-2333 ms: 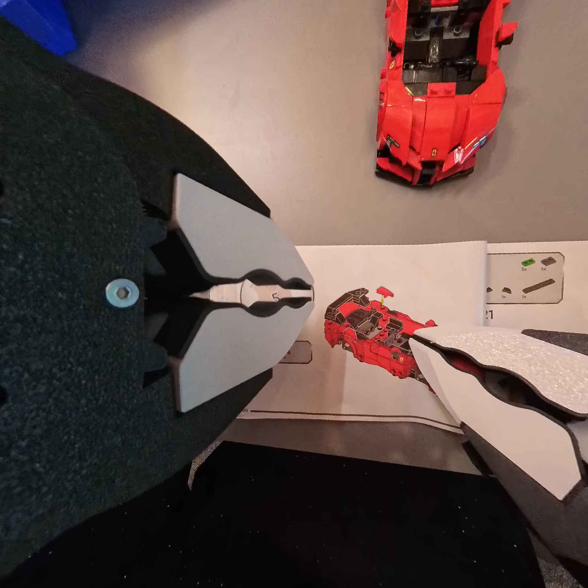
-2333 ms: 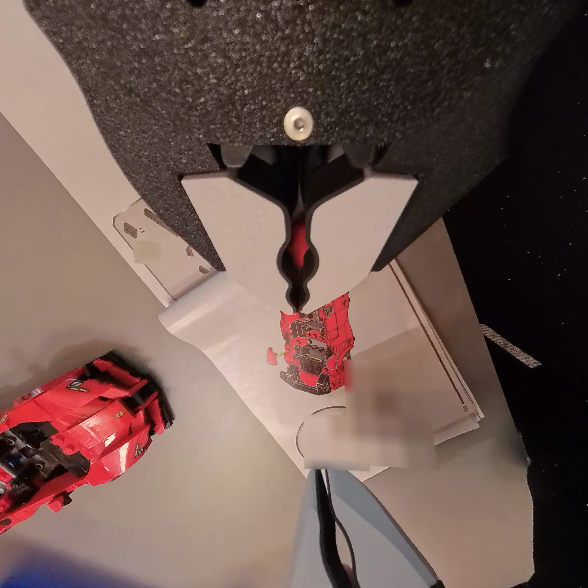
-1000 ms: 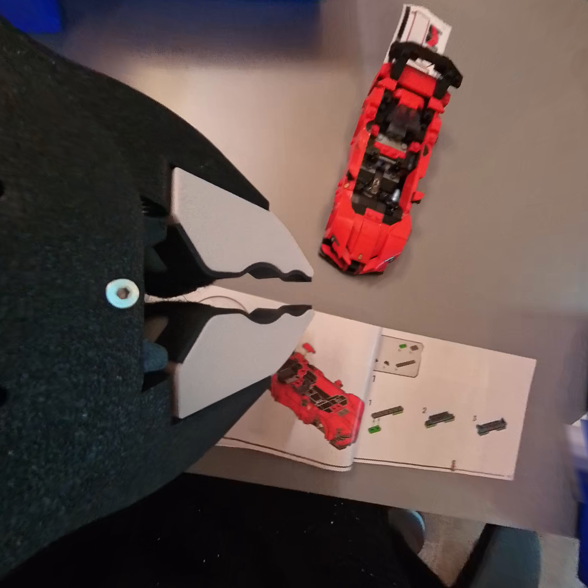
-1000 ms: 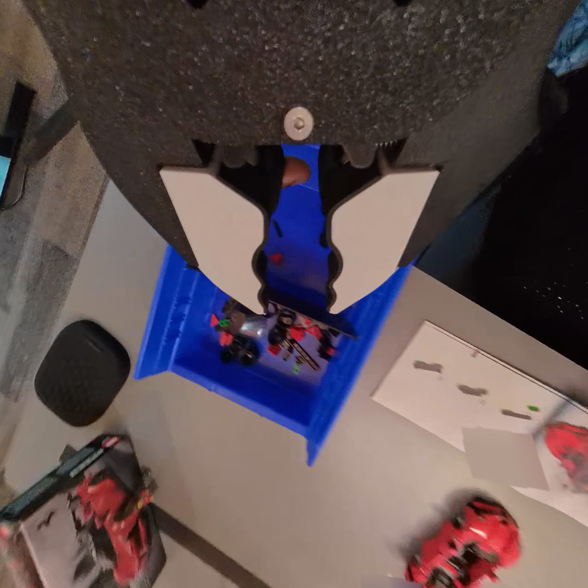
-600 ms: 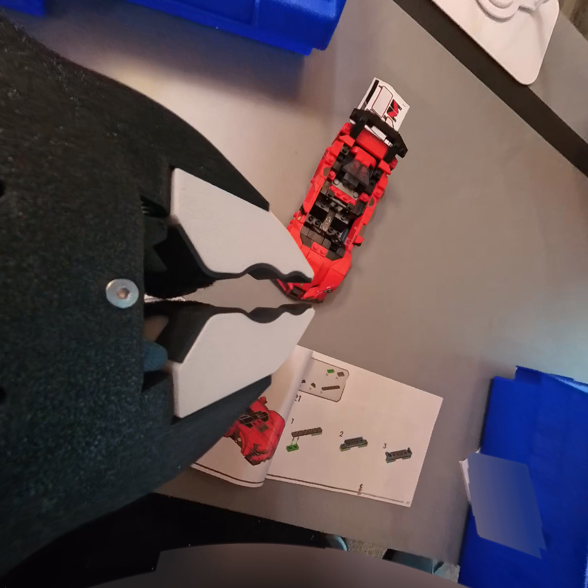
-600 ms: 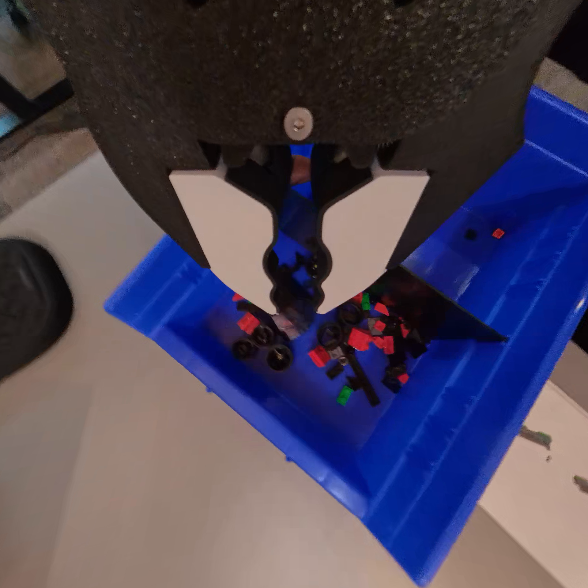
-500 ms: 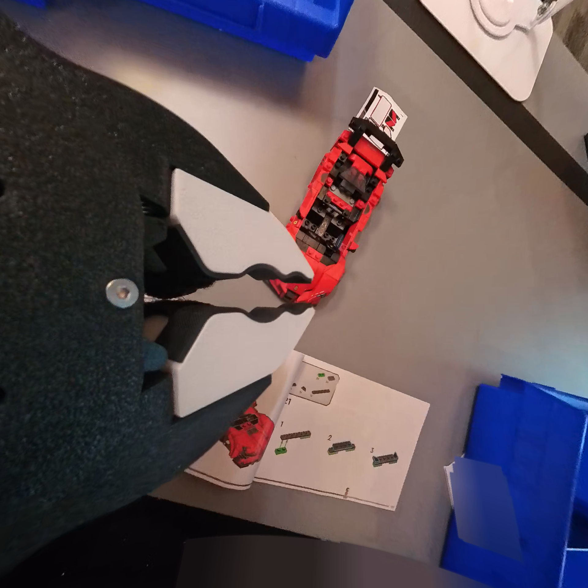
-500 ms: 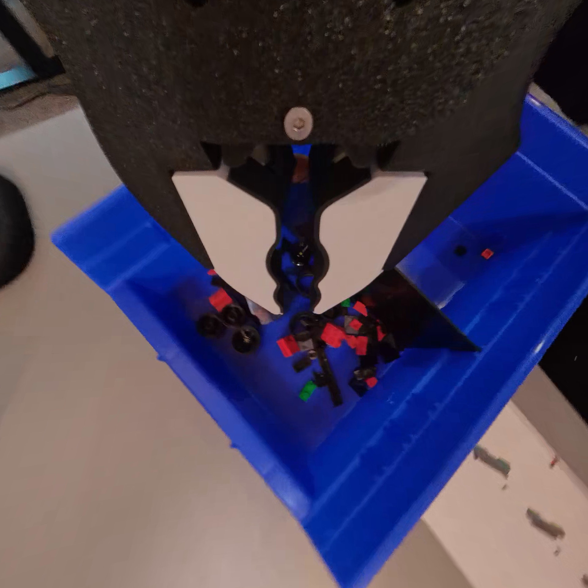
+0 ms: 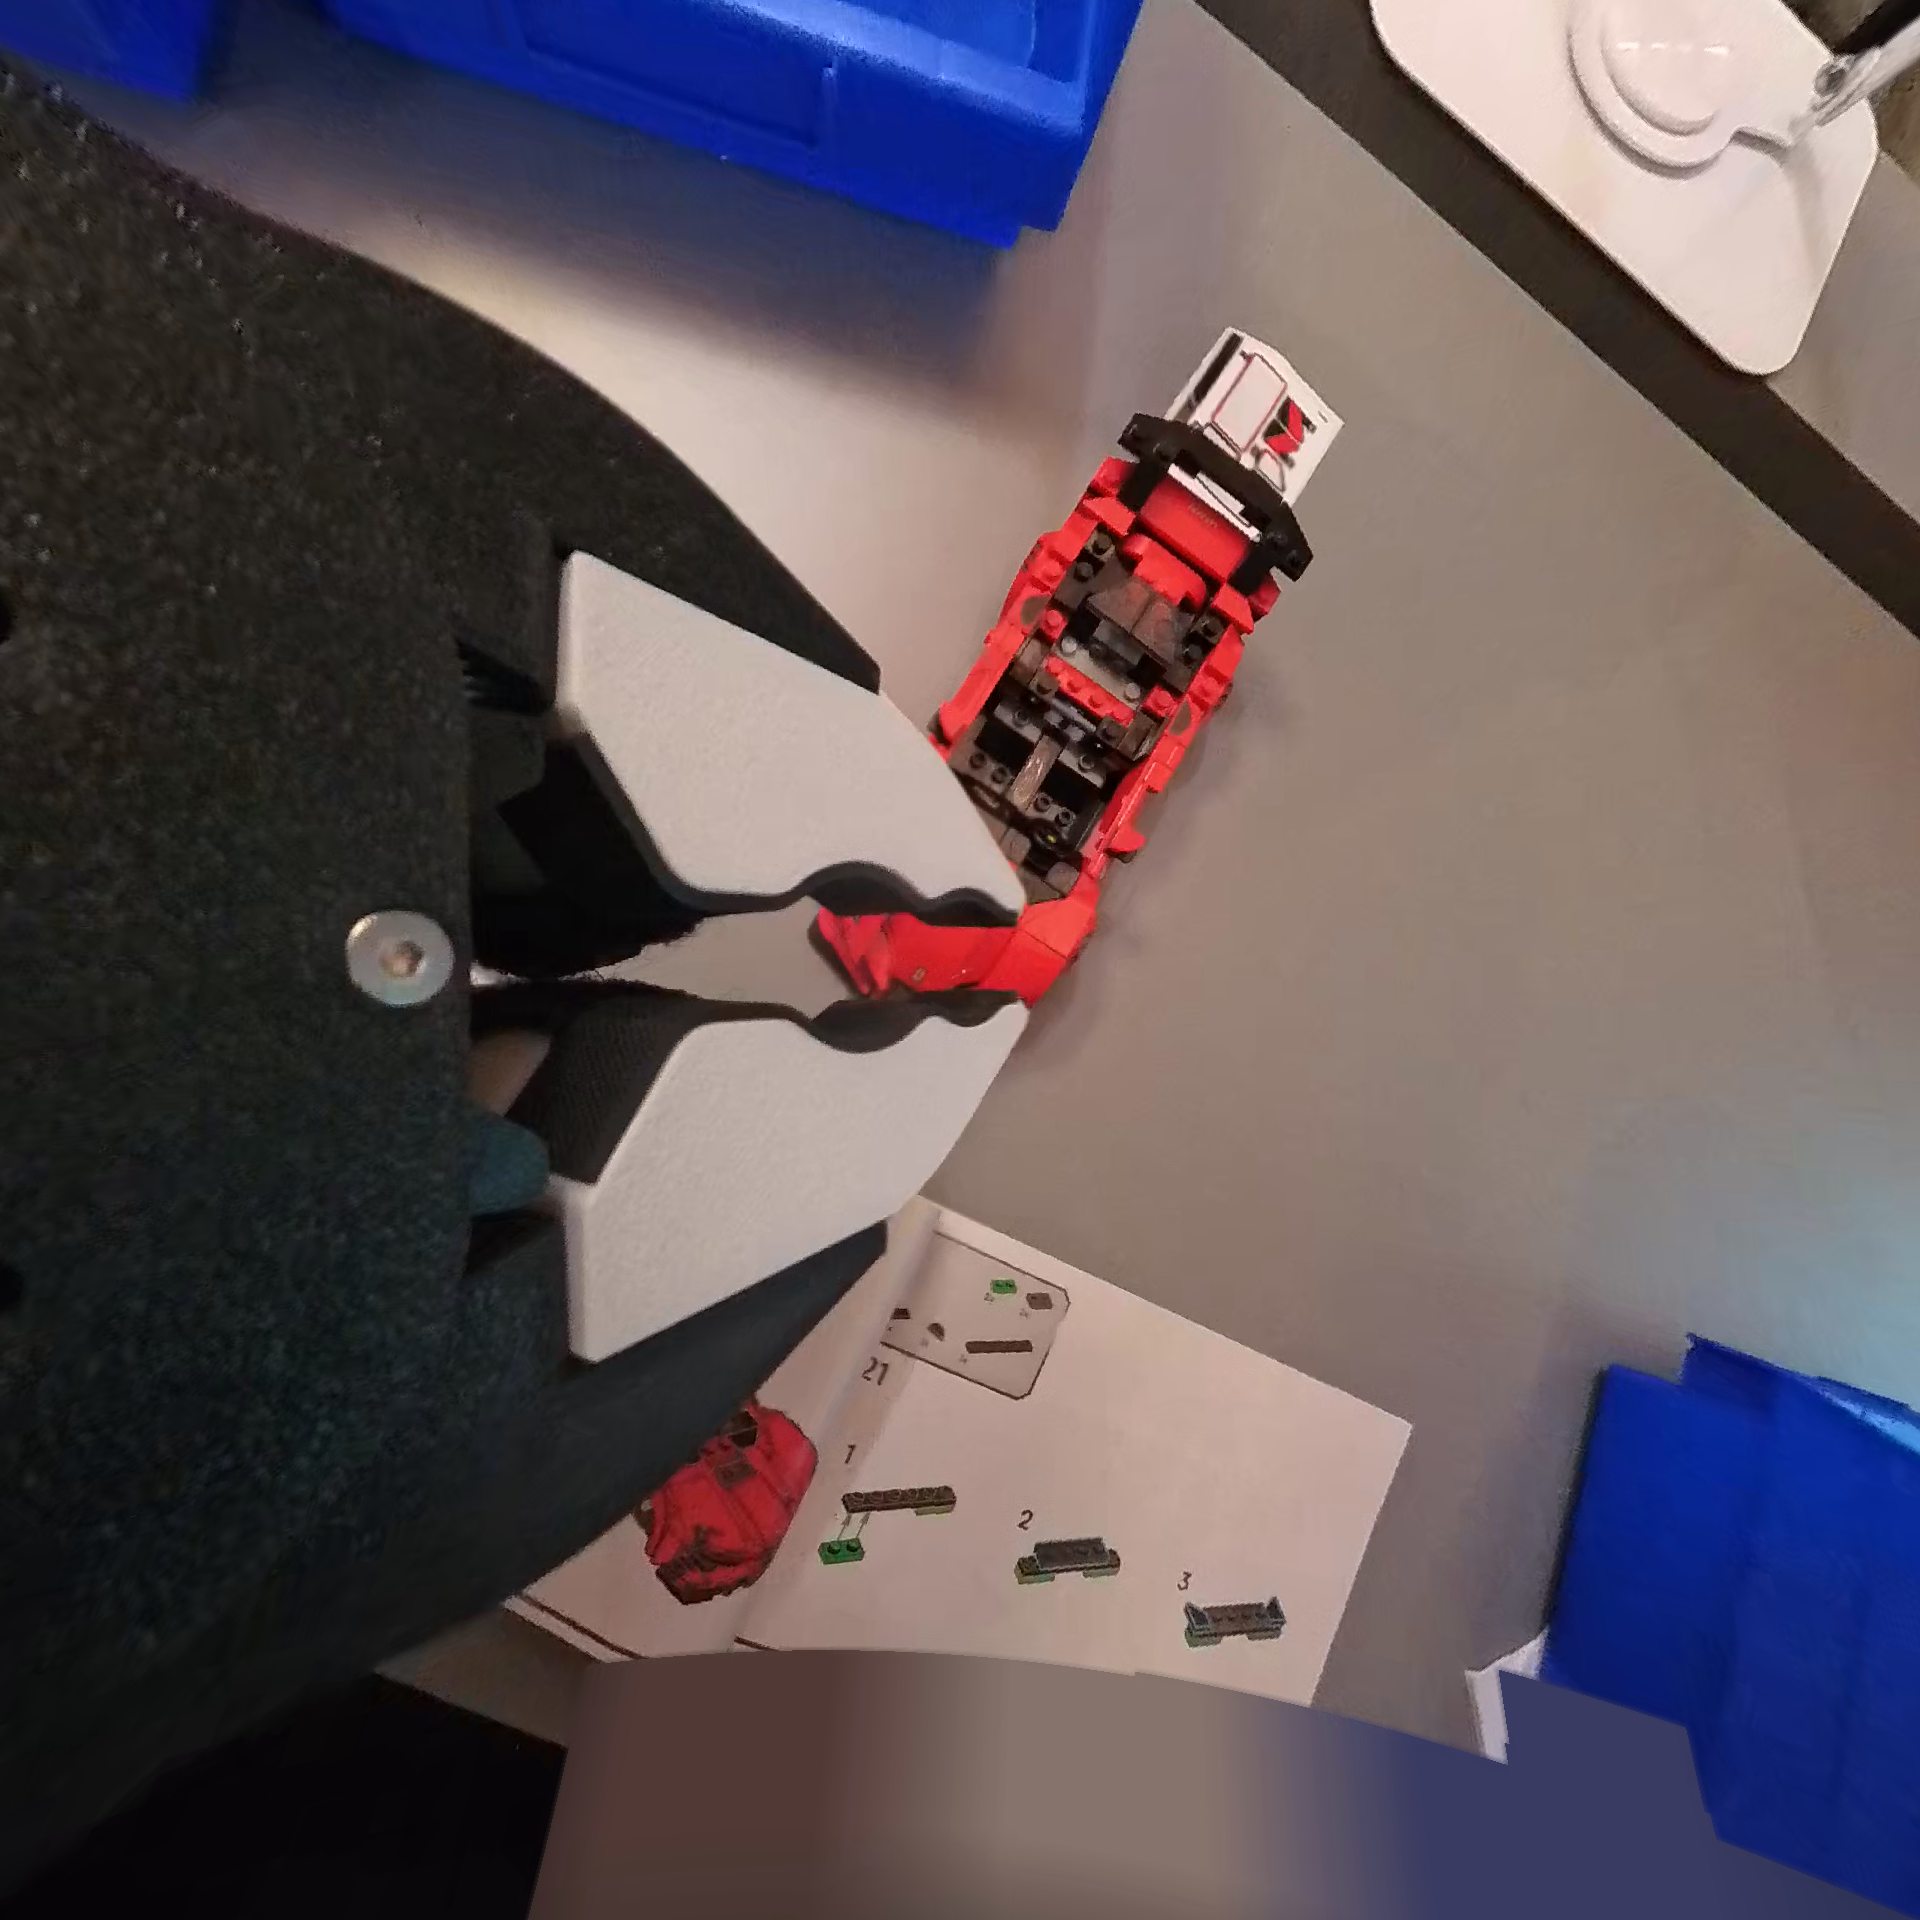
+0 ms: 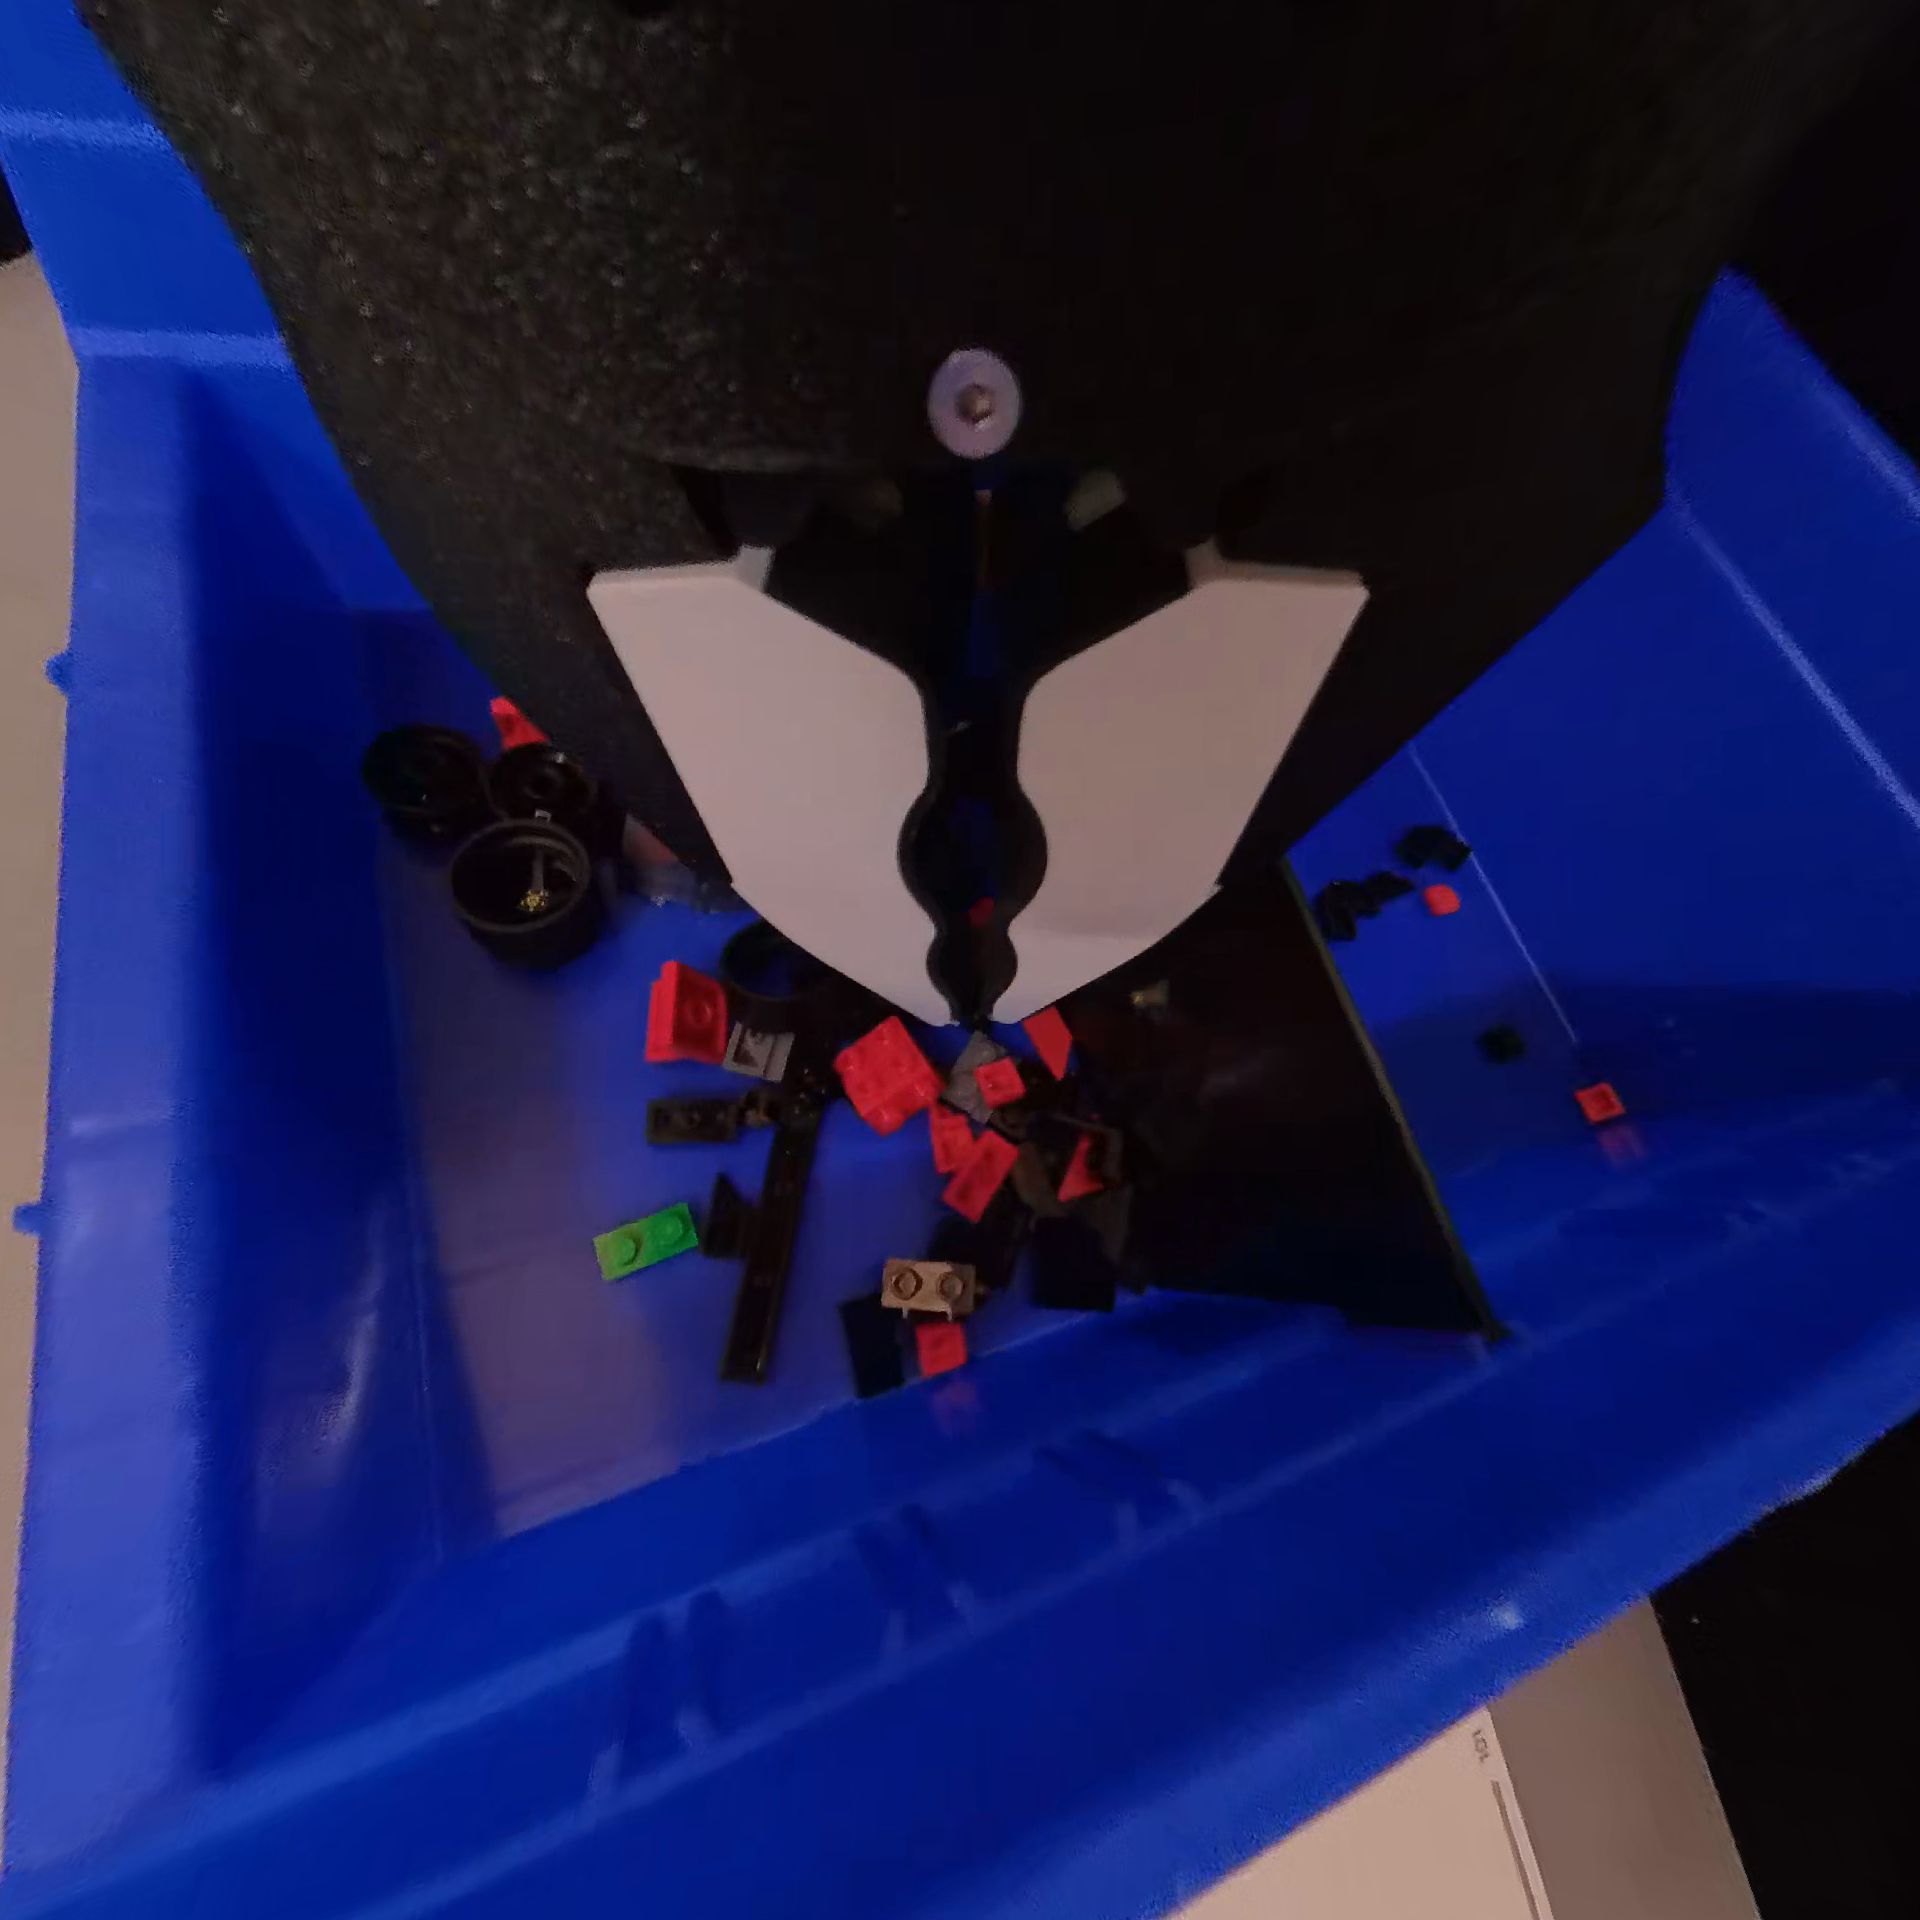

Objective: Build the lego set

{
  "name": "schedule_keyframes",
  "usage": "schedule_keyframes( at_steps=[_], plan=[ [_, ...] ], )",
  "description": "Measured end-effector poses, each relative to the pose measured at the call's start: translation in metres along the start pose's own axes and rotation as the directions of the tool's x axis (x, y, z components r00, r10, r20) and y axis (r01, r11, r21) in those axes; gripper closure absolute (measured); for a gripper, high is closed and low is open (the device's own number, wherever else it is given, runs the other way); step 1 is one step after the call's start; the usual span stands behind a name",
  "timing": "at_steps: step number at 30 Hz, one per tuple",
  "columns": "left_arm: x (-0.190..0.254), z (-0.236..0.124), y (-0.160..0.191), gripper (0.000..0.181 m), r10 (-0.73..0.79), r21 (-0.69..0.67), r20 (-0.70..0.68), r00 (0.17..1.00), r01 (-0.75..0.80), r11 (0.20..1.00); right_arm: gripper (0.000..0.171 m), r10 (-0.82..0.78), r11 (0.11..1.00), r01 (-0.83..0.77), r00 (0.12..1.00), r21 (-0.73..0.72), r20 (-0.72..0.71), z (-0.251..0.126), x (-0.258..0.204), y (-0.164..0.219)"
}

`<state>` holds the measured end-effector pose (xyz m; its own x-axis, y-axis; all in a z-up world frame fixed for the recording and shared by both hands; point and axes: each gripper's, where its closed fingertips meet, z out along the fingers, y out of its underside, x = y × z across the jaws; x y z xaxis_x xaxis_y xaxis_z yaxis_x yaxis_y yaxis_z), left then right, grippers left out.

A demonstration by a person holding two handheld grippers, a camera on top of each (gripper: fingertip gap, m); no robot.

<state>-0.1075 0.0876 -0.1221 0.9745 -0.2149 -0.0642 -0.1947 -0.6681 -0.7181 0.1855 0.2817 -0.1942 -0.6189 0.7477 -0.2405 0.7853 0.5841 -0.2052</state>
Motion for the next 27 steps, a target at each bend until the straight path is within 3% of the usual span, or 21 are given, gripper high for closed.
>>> schedule_keyframes(
  at_steps=[4, 10, 20, 27],
  plan=[
    [0.002, 0.001, -0.006, 0.171, 0.018, 0.040, -0.003, 1.000, -0.017, 0.999, 0.162, -0.044, 0.997, 0.040, 0.997, 0.071, 0.062, 0.010, -0.011, -0.017],
    [-0.002, 0.002, 0.008, 0.170, 0.002, 0.019, -0.028, 1.000, -0.002, 1.000, 0.156, -0.071, 0.994, 0.071, 0.997, 0.078, -0.006, 0.016, -0.005, -0.022],
    [0.000, -0.004, 0.022, 0.169, -0.009, 0.038, -0.034, 0.999, 0.010, 0.999, 0.160, -0.118, 0.992, 0.118, 0.993, -0.052, -0.001, 0.022, 0.009, -0.012],
    [-0.004, -0.014, 0.030, 0.168, -0.050, 0.060, -0.023, 0.998, 0.052, 0.997, 0.162, -0.129, 0.990, 0.129, 0.992, -0.049, 0.014, 0.026, 0.007, -0.017]
  ],
)
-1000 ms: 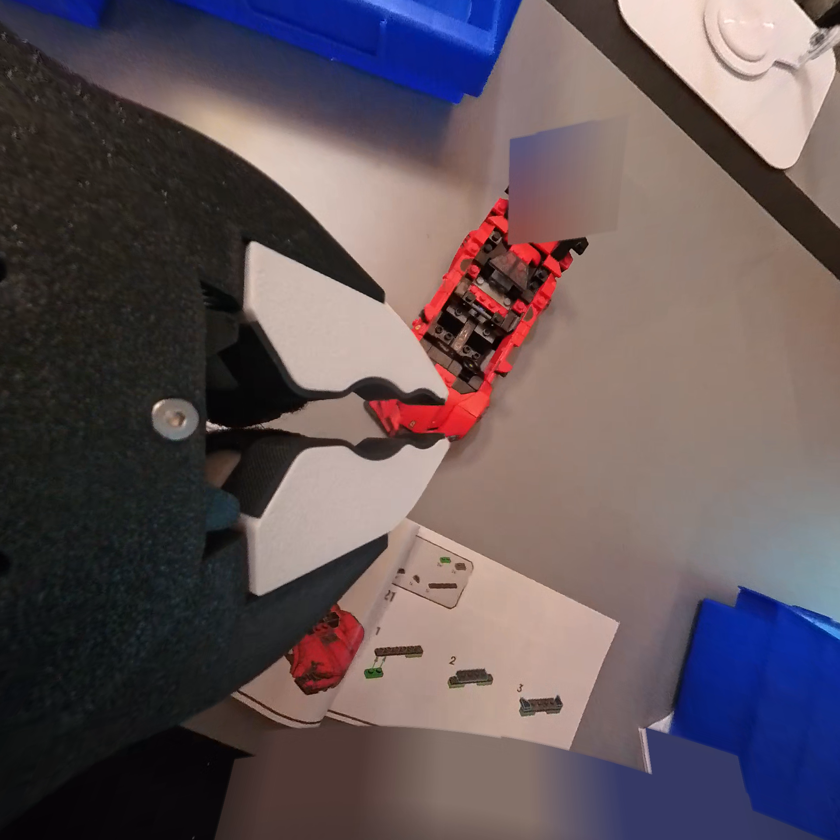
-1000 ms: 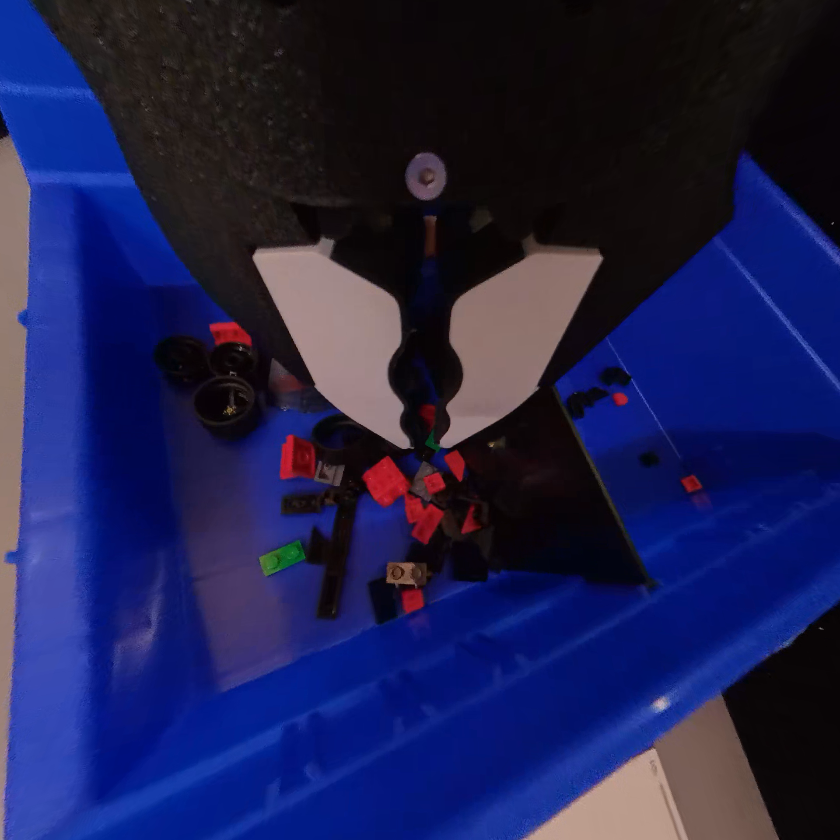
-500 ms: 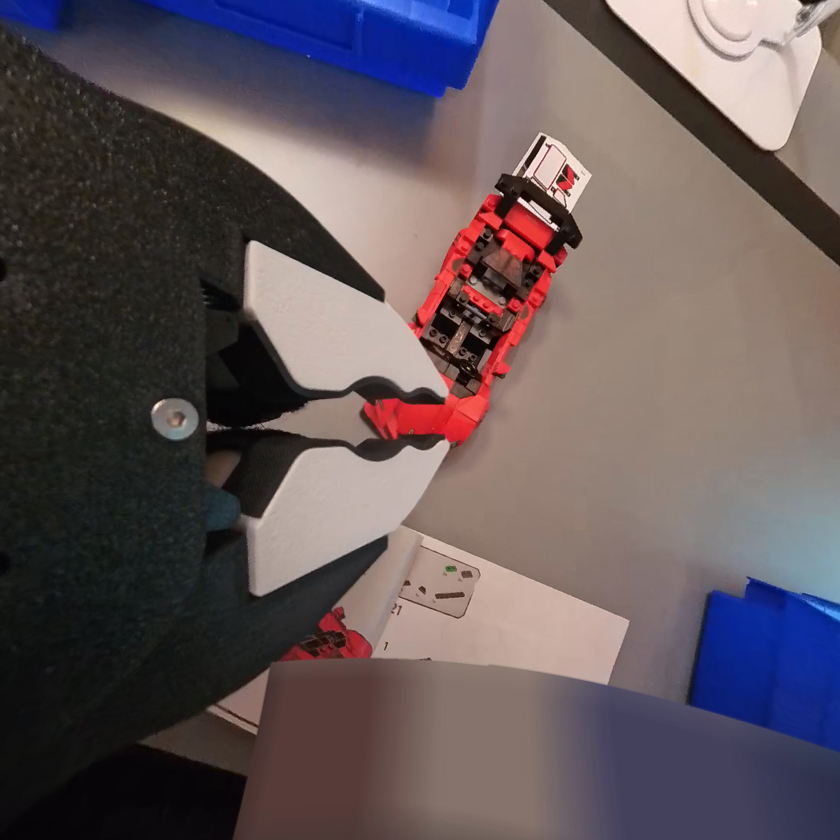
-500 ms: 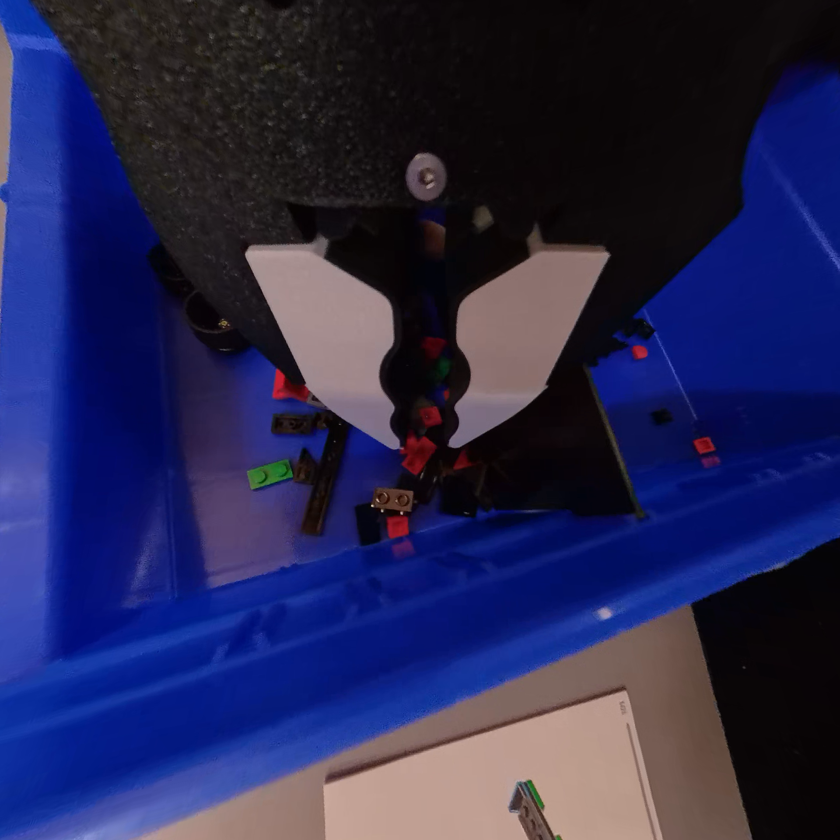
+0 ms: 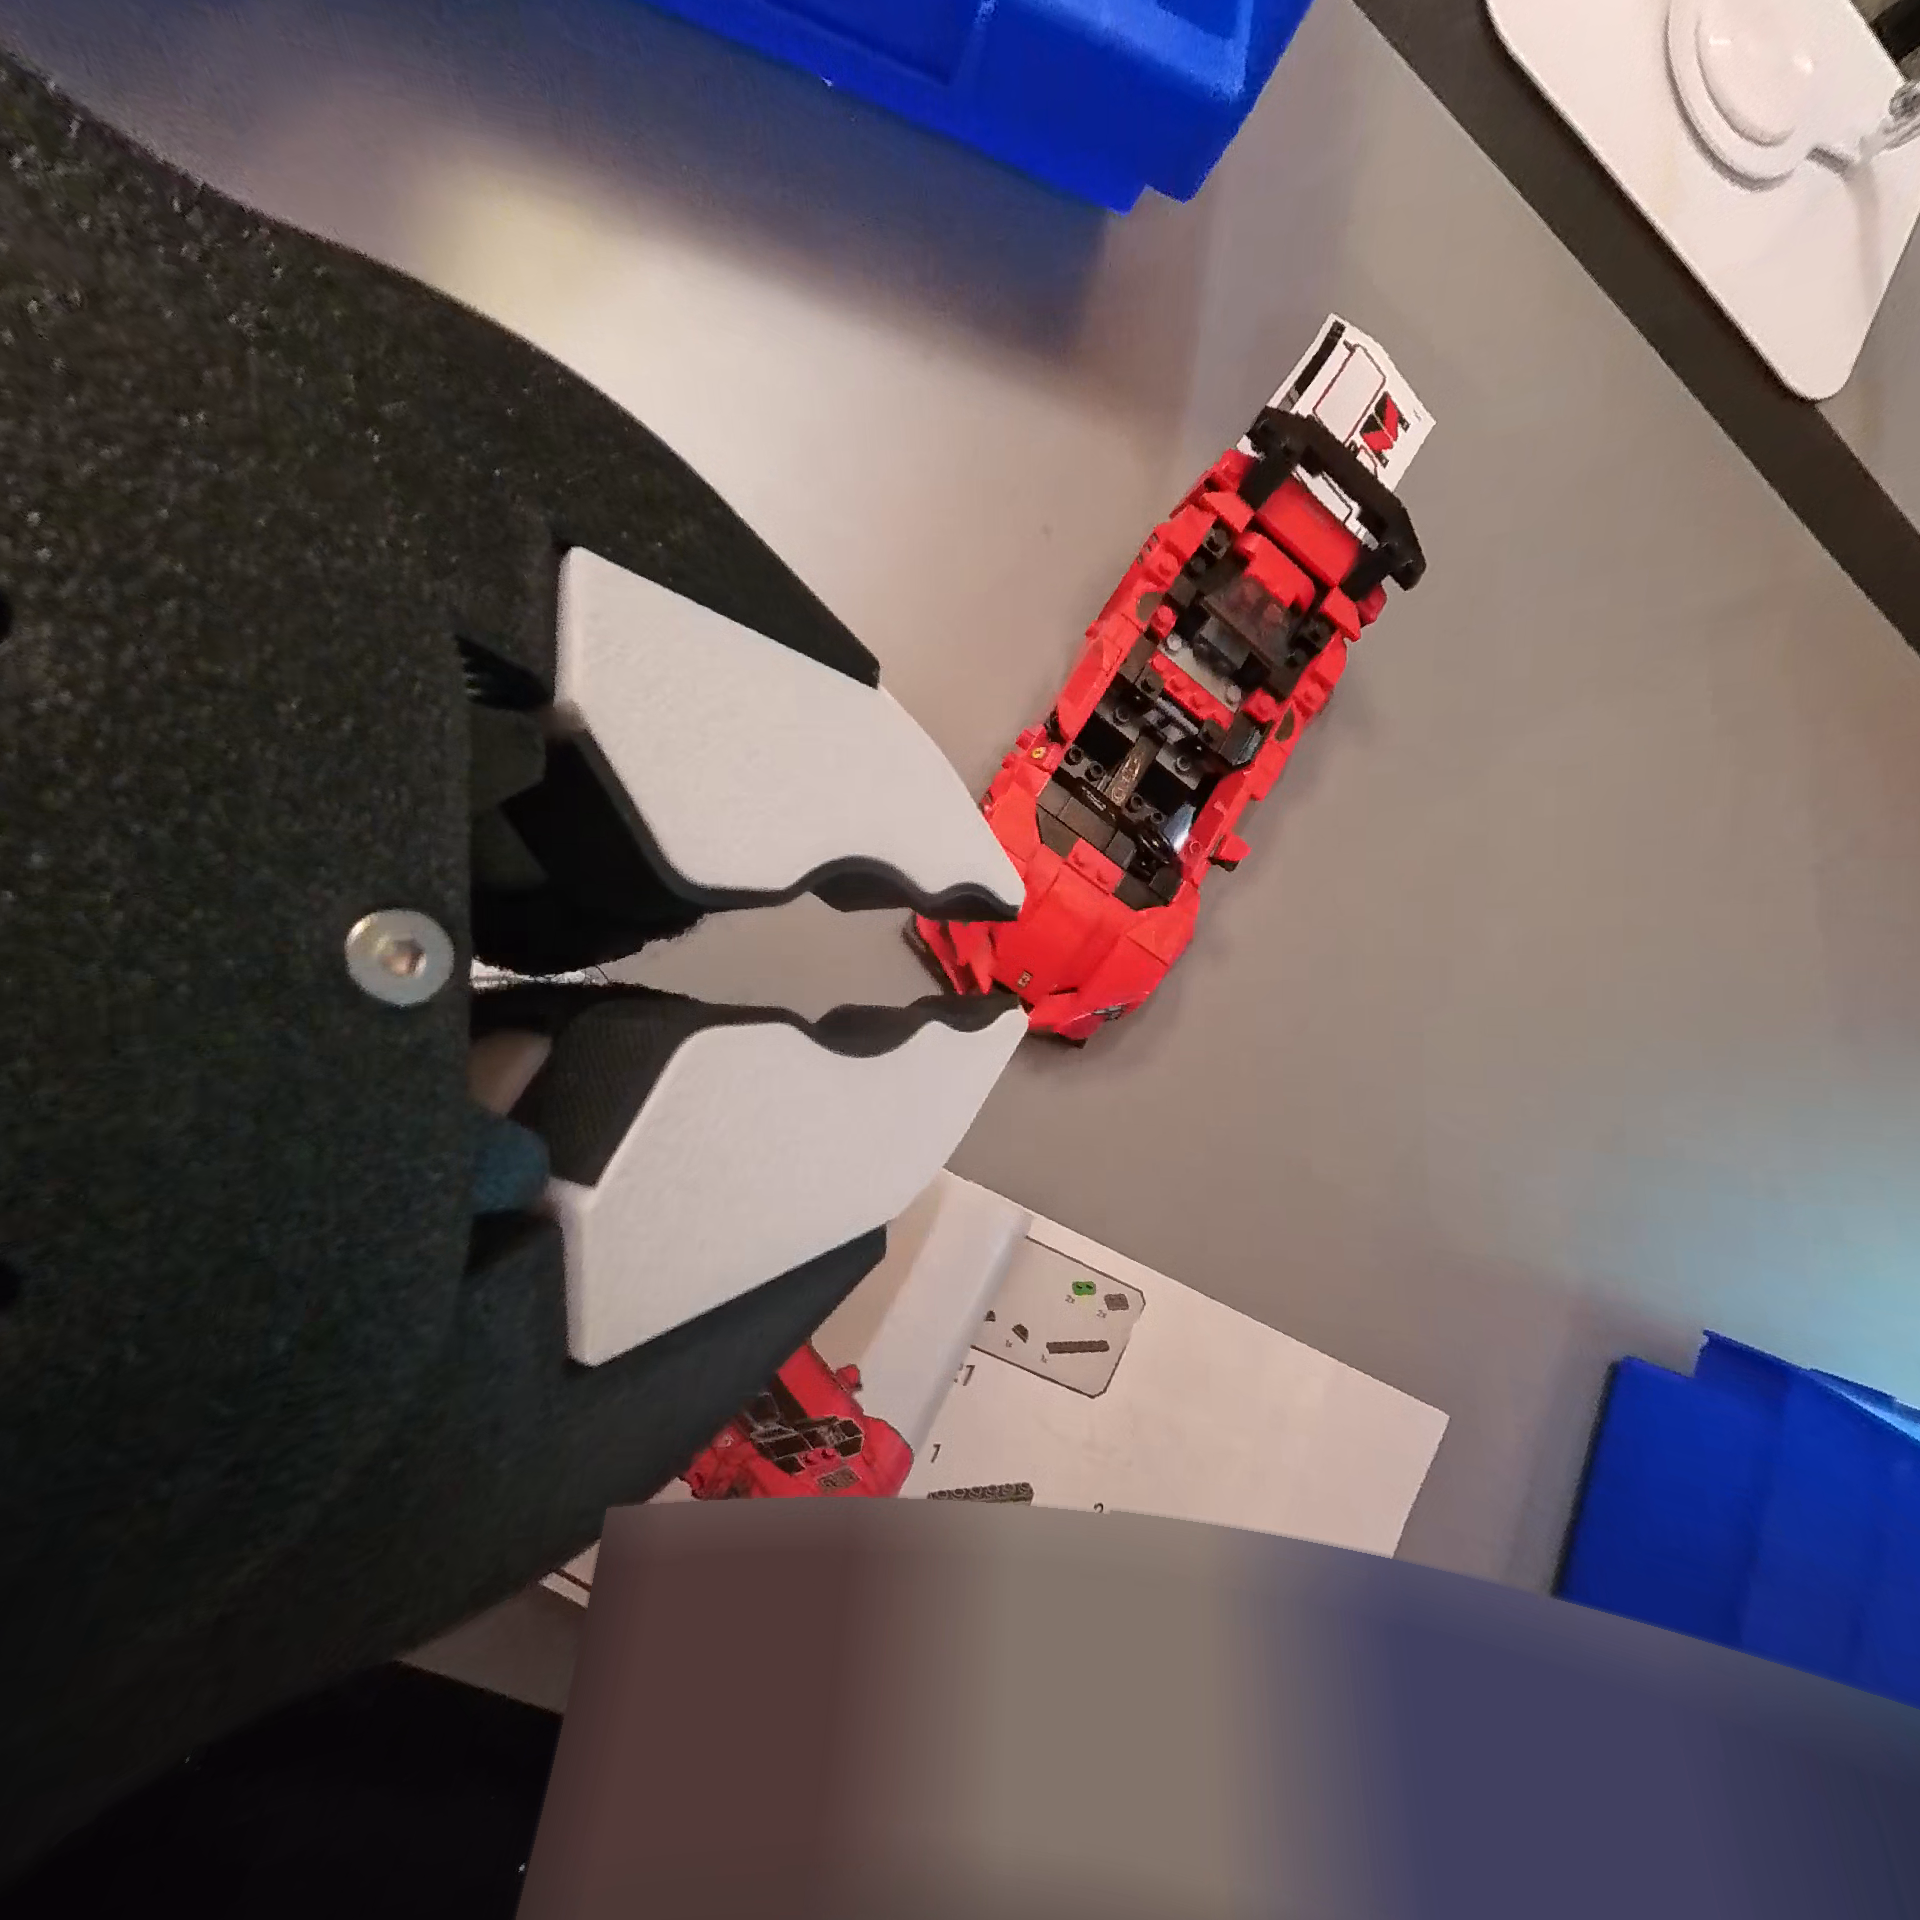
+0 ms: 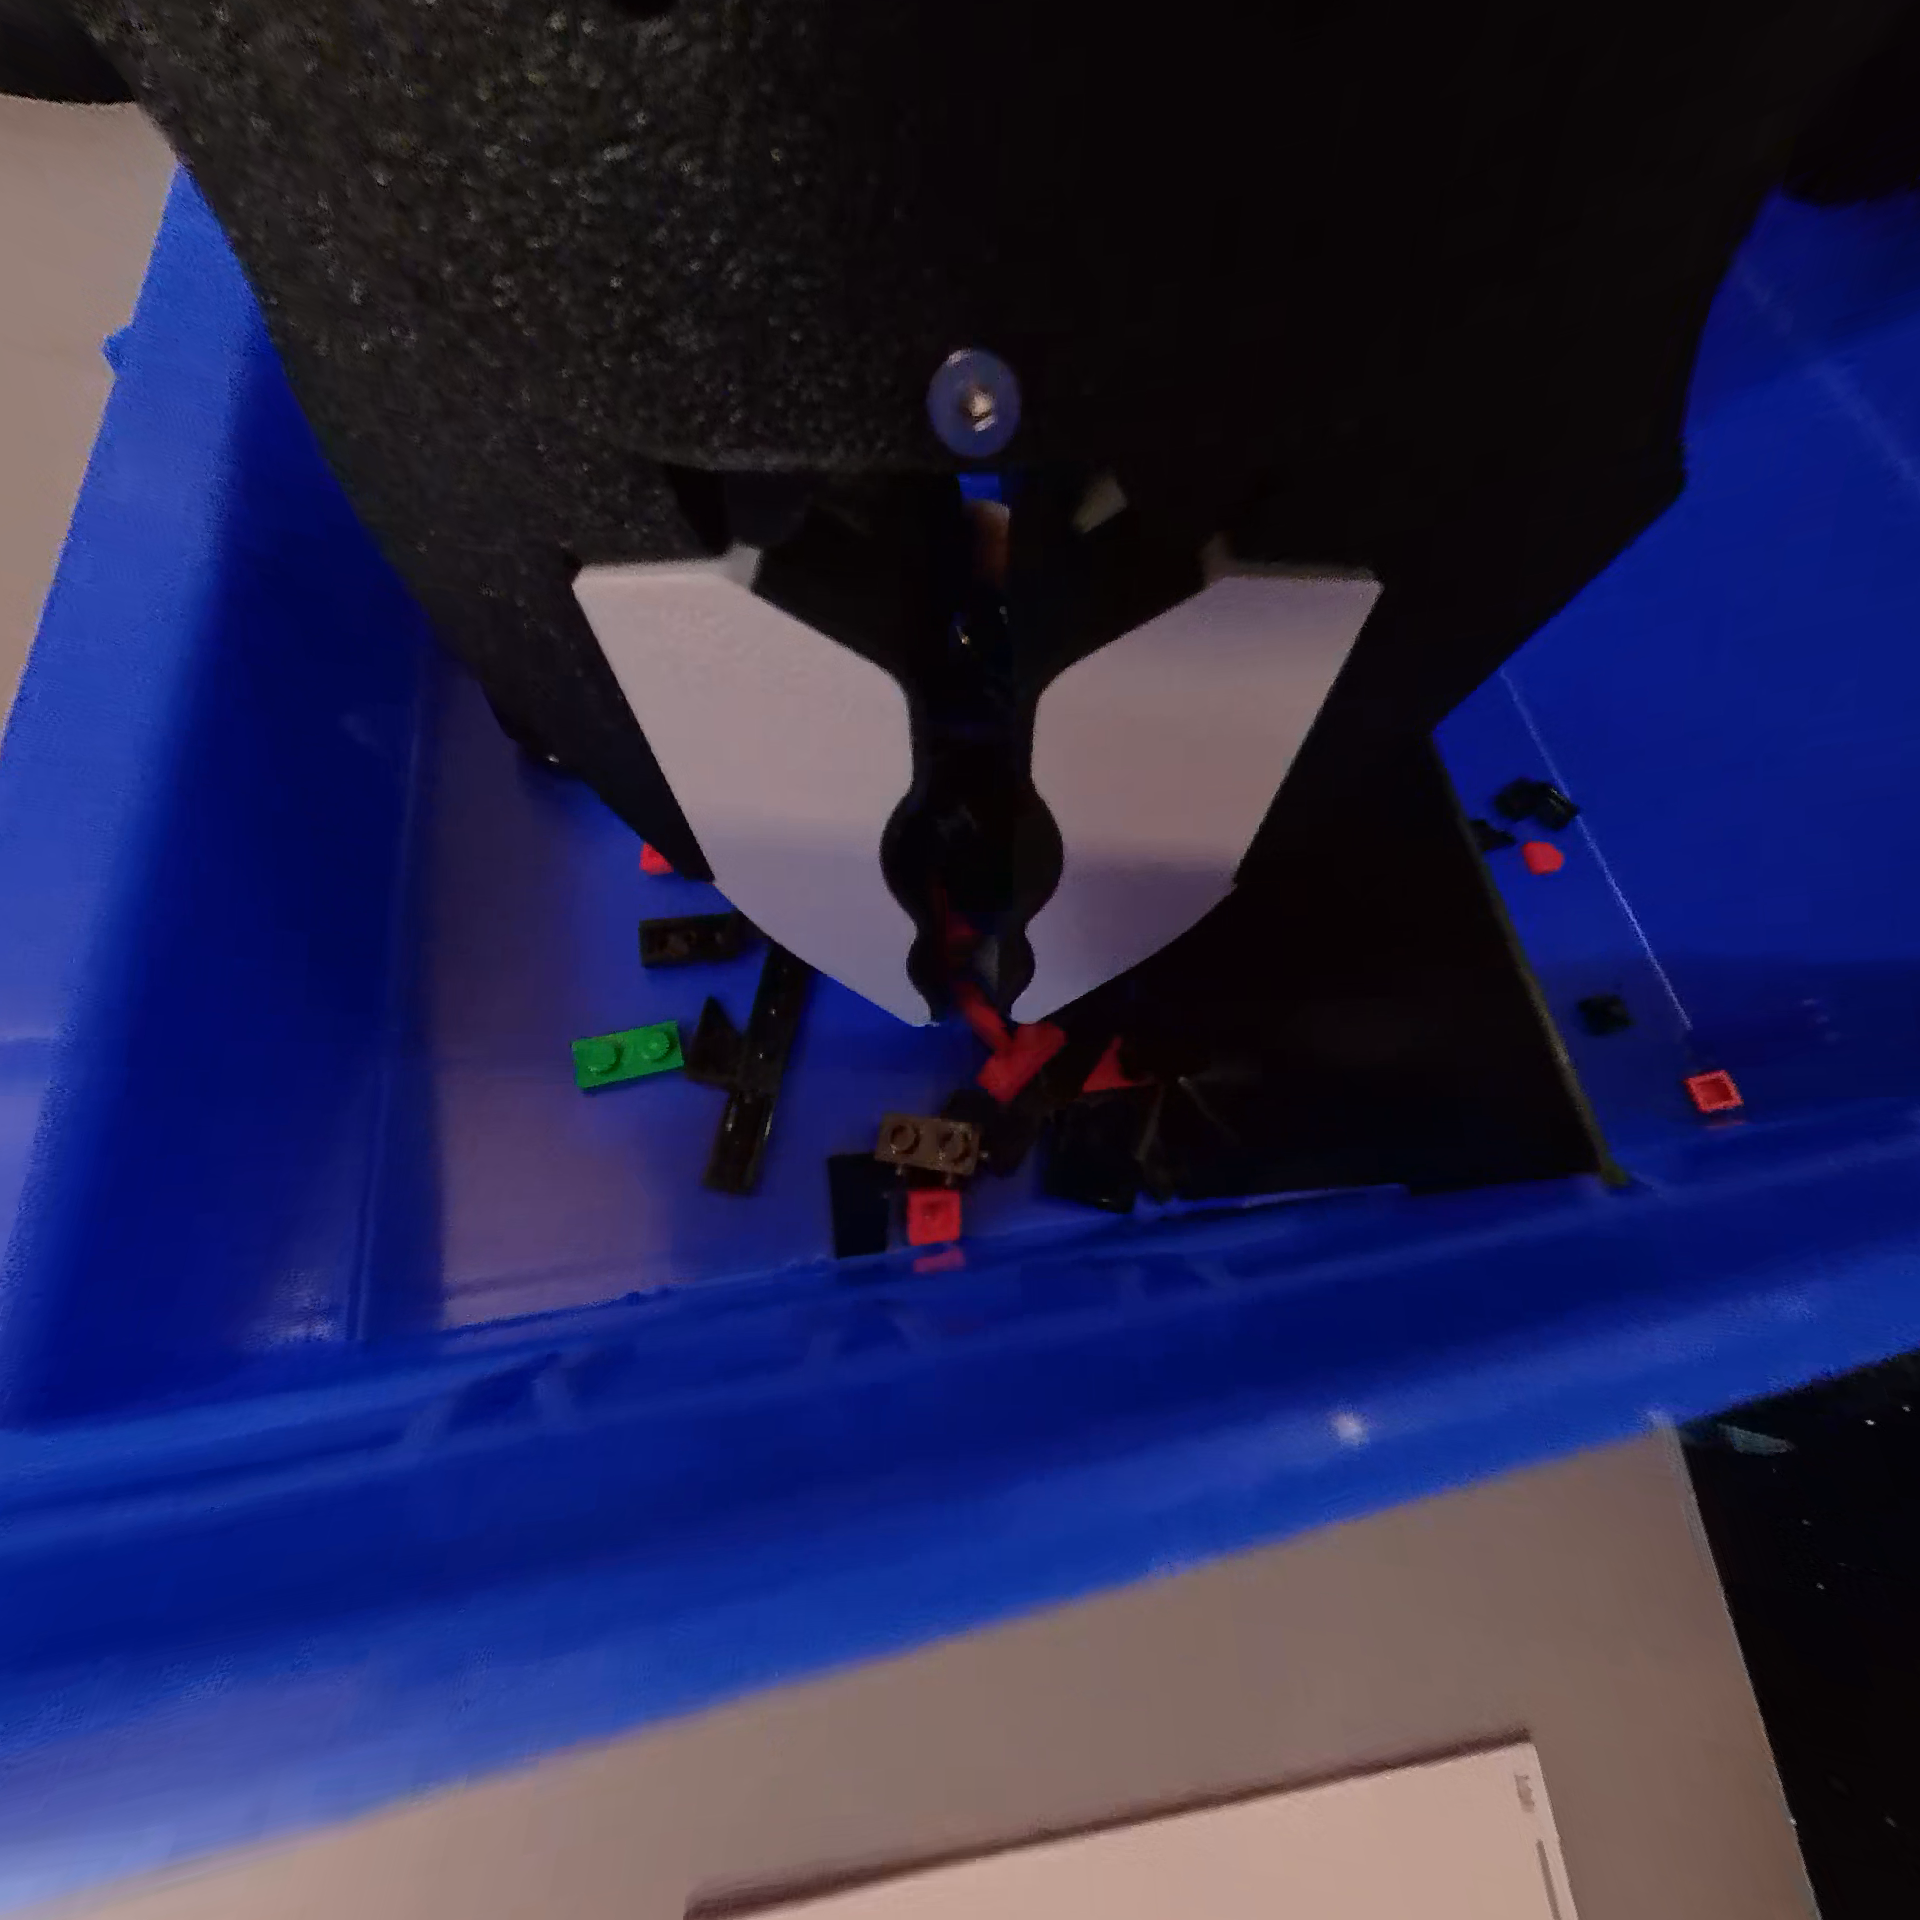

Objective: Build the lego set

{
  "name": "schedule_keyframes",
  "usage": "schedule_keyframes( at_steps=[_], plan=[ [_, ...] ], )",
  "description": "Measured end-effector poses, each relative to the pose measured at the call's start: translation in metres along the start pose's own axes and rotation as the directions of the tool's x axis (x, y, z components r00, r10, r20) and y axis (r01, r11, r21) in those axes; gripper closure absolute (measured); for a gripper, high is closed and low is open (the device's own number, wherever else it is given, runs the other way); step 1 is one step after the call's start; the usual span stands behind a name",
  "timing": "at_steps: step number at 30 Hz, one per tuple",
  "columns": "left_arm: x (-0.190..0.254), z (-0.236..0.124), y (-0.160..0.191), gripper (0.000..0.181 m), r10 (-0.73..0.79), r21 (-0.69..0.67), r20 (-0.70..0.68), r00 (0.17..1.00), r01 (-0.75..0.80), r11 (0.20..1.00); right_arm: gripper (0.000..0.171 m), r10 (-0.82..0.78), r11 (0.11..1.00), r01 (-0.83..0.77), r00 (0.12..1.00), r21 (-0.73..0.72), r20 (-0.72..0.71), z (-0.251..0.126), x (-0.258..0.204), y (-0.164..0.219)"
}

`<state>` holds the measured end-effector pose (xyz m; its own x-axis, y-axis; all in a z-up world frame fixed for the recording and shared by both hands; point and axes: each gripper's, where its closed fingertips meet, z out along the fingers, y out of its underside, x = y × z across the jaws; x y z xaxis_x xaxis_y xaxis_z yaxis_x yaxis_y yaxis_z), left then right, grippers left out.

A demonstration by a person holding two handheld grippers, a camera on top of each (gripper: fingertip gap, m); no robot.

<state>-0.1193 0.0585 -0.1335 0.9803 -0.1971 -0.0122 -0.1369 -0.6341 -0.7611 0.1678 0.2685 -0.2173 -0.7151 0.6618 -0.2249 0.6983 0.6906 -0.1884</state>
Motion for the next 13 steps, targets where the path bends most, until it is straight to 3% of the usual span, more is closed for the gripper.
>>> schedule_keyframes(
  at_steps=[7, 13],
  plan=[
    [0.002, -0.002, 0.002, 0.169, 0.008, 0.013, -0.006, 1.000, -0.008, 1.000, 0.166, -0.027, 0.999, 0.028, 0.999, 0.028, -0.038, -0.005, 0.004, -0.005],
    [0.000, -0.016, -0.005, 0.169, -0.004, 0.097, 0.008, 1.000, 0.004, 0.995, 0.167, 0.115, 0.924, -0.053, 0.983, 0.378, -0.142, -0.068, 0.007, -0.029]
  ],
)
